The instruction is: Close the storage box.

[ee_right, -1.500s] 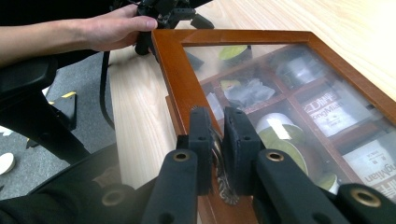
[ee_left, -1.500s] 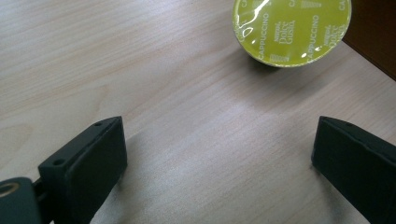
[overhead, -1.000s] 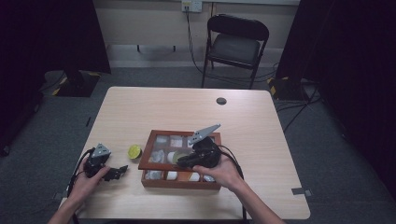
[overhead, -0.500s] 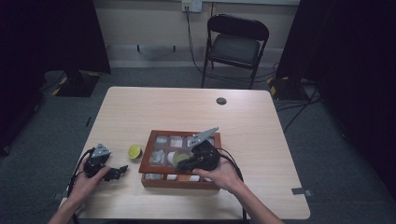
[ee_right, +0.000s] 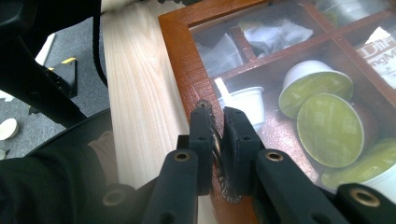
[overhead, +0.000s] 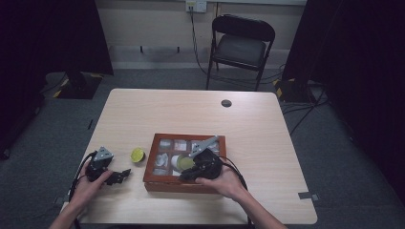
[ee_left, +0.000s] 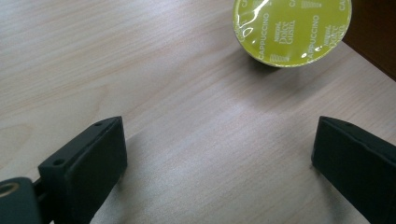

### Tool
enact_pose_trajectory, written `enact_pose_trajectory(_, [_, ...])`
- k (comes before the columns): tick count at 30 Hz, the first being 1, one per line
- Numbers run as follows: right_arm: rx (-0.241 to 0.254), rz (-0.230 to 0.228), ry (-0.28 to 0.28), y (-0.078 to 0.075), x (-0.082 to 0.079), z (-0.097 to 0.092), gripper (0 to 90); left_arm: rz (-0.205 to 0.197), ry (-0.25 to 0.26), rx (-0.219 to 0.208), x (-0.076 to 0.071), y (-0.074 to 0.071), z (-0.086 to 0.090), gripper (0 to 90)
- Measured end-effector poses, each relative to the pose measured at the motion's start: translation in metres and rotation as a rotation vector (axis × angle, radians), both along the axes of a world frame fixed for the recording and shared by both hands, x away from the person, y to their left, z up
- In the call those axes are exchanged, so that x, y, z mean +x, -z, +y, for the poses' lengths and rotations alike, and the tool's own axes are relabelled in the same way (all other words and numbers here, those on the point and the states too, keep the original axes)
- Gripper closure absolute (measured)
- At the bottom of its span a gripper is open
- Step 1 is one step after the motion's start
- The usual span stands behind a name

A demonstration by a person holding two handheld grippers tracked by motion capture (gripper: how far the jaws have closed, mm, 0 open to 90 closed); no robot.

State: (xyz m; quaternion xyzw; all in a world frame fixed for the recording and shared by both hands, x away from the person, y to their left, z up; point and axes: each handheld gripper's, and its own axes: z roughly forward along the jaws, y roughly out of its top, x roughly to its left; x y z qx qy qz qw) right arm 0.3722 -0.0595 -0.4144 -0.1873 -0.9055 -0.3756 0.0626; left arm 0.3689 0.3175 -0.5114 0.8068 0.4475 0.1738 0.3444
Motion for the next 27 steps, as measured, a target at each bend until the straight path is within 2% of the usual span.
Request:
enact_pose_trajectory(13, [-0.034,0.0,-0.012,0.011,-0.002,0.004,82.4,0.0,0.0,0.0,0.0,0.0,0.0,2.9])
enact_pose_trajectory(25, [-0.02,0.0,0.004,0.016,-0.004,0.003,82.1,0.0,0.0,0.0,0.0,0.0,0.0,2.8])
enact_pose_trajectory(27, [-0.002,0.009,0.013,0.016,-0.004,0.002,81.6,0.0,0.0,0.0,0.0,0.0,0.0,2.9])
